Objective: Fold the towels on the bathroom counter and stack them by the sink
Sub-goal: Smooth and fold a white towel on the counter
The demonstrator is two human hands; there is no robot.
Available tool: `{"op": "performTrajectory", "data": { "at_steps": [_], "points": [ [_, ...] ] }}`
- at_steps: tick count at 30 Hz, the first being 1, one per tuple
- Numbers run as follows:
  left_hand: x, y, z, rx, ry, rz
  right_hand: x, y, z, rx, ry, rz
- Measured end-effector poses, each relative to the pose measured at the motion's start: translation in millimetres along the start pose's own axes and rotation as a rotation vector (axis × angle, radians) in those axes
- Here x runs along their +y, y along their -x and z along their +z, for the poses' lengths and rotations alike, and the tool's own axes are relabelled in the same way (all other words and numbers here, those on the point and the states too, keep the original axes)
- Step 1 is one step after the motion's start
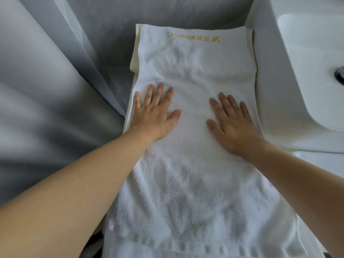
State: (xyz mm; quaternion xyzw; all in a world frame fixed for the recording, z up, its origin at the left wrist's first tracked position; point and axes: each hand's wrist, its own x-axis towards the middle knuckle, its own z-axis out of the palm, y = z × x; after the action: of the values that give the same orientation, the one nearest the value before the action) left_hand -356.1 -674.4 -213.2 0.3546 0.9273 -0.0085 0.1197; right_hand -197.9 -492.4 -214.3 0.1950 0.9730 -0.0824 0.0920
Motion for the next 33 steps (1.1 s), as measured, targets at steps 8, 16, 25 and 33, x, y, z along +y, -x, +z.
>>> {"op": "performTrajectory", "data": {
  "at_steps": [8,16,25,33],
  "points": [
    [40.6,145.7,-17.4,0.105,0.155,0.023,-48.9,98.4,-39.0,0.295,-0.237,0.092],
    [23.2,208.9,18.5,0.07,0.026,0.018,-38.5,173.8,6.4,0.057,-0.03,-0.06],
    [-16.8,192.2,9.0,0.191,0.307,-0.259,-32.0,175.7,12.6,0.136,0.022,0.003],
    [-11.5,172.3,-14.7,0.447,0.362,-0.267,-33.8,177.0,12.2,0.141,0.029,0.022]
  ]
}}
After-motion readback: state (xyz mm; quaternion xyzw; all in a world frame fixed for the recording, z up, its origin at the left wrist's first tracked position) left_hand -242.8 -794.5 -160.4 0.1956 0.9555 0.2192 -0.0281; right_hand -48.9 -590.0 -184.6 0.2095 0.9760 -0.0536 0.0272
